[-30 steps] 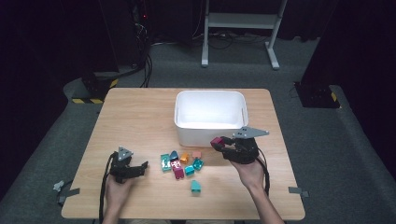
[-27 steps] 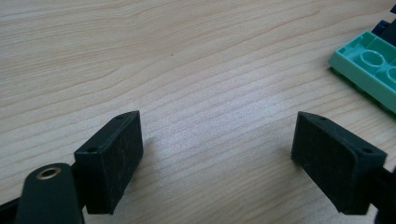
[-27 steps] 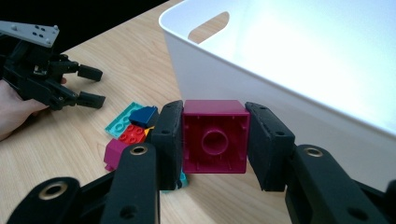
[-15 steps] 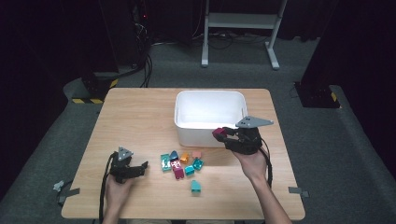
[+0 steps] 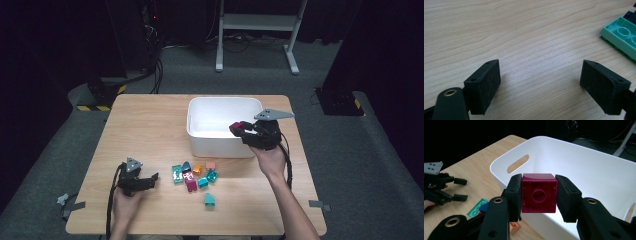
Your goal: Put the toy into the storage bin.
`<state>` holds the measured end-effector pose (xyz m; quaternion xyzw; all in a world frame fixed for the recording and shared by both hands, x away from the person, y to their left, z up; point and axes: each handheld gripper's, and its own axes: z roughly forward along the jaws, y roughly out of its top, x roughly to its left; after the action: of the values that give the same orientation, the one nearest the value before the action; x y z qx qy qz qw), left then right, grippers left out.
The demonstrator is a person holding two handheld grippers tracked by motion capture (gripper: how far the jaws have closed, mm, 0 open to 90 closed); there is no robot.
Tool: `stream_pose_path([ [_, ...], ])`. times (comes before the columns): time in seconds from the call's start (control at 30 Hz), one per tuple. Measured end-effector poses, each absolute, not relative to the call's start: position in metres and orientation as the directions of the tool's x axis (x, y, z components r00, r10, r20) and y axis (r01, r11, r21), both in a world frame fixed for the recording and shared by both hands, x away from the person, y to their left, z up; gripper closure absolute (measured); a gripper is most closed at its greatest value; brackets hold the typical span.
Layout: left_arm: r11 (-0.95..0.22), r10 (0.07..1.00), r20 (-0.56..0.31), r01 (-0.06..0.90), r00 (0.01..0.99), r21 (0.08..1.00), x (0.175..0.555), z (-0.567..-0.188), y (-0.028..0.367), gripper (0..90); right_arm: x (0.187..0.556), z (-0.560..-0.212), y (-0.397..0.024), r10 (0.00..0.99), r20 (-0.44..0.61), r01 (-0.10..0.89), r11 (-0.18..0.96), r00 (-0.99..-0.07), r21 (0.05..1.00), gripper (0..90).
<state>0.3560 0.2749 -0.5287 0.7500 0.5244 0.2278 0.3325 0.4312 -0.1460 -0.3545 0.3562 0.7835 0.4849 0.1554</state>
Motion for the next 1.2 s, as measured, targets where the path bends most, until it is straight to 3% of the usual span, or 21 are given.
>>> stream_pose_path([
  [0.87, -0.228, 0.938, -0.008, 0.636, 0.346, 0.737, 0.356, -0.529, 0.275, 17.0, 0.482, -0.373, -0.142, 0.784, 0.115, 0.485, 0.255, -0.61, 0.837, 58.6],
  [0.9, -0.23, 0.938, -0.007, 0.636, 0.347, 0.737, 0.356, -0.529, 0.275, 17.0, 0.484, -0.375, -0.143, 0.789, 0.106, 0.487, 0.261, -0.605, 0.833, 57.9],
  [1.03, -0.23, 0.938, -0.007, 0.636, 0.346, 0.737, 0.356, -0.529, 0.275, 17.0, 0.492, -0.383, -0.145, 0.82, 0.111, 0.52, 0.246, -0.562, 0.818, 40.3],
  [1.2, -0.229, 0.938, -0.007, 0.636, 0.346, 0.737, 0.356, -0.529, 0.275, 17.0, 0.472, -0.385, -0.149, 0.806, 0.088, 0.471, 0.25, -0.586, 0.846, 39.2],
])
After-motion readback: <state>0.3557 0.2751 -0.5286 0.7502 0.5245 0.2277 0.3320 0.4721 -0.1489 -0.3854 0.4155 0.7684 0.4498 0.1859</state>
